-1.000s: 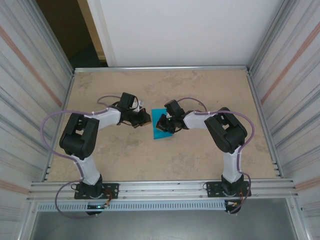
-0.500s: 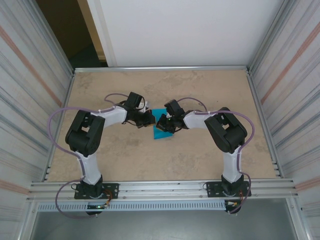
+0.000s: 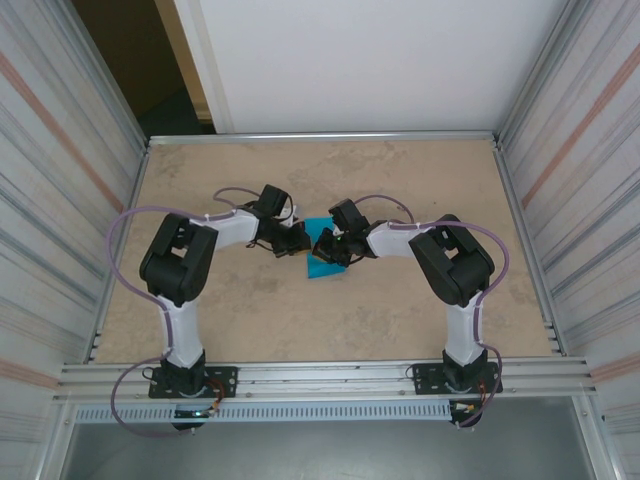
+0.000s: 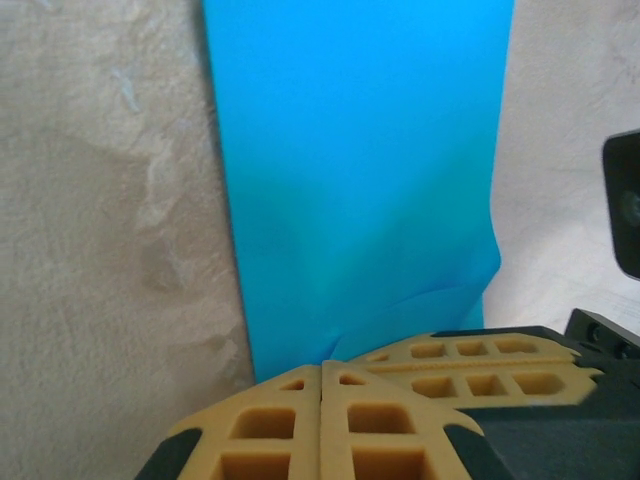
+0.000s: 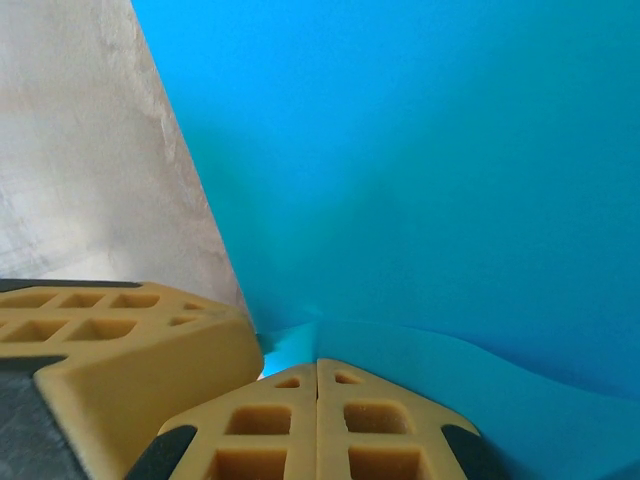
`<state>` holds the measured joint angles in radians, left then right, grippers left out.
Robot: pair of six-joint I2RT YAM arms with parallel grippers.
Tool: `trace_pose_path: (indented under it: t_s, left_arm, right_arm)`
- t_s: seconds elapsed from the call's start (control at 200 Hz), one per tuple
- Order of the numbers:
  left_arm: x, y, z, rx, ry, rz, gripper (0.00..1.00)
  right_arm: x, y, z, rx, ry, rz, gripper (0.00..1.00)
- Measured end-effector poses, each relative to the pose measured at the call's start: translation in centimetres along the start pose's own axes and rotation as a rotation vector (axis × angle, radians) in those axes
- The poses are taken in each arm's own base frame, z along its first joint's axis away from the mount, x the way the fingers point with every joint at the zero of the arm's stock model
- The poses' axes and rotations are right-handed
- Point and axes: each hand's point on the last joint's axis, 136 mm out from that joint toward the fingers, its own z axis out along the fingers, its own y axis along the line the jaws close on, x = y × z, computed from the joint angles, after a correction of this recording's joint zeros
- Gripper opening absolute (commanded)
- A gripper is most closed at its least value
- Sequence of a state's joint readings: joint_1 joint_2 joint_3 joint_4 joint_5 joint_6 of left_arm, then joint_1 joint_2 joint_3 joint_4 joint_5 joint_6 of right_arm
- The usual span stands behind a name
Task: Fold a paper plane with a square sheet of paper (pick it up from the middle)
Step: Fold the triangle a second time at the center of the table.
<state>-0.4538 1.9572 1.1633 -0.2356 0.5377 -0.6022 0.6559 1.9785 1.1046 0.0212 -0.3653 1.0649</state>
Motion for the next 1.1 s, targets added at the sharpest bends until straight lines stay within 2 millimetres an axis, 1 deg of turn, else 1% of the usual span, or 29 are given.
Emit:
trace_pose_path:
  t_s: [0.095, 0.346, 0.436, 0.546, 0.611, 0.947, 1.102]
  left_arm:
    - [0.2, 0.5, 0.3, -0.016, 0.008, -0.006, 0.0]
    - [0.1, 0.7, 0.2, -0.052, 0.007, 0.011, 0.0]
    - [0.1, 0.8, 0.2, -0.059, 0.01, 0.016, 0.0]
    - [0.1, 0.8, 0.2, -0.06, 0.013, 0.022, 0.0]
    - [0.1, 0.8, 0.2, -0.062, 0.016, 0.022, 0.0]
    - [0.0, 0.9, 0.3, -0.073, 0.026, 0.021, 0.0]
    - [0.0, 1.1, 0.3, -0.091, 0.027, 0.018, 0.0]
  right_arm:
    - [0.0, 0.0, 0.0, -0.001, 0.001, 0.0, 0.0]
    - [-0.1, 0.1, -0.1, -0.005, 0.001, -0.001, 0.0]
    - [-0.2, 0.1, -0.6, -0.002, 0.0, -0.01, 0.0]
    - [-0.5, 0.8, -1.5, -0.018, -0.013, -0.043, 0.0]
    - [-0.6, 0.9, -1.7, -0.022, -0.016, -0.053, 0.0]
    - [0.0, -1.8, -1.4, 0.021, 0.001, -0.035, 0.0]
    - [-0.1, -2.1, -1.6, -0.015, -0.012, -0.039, 0.0]
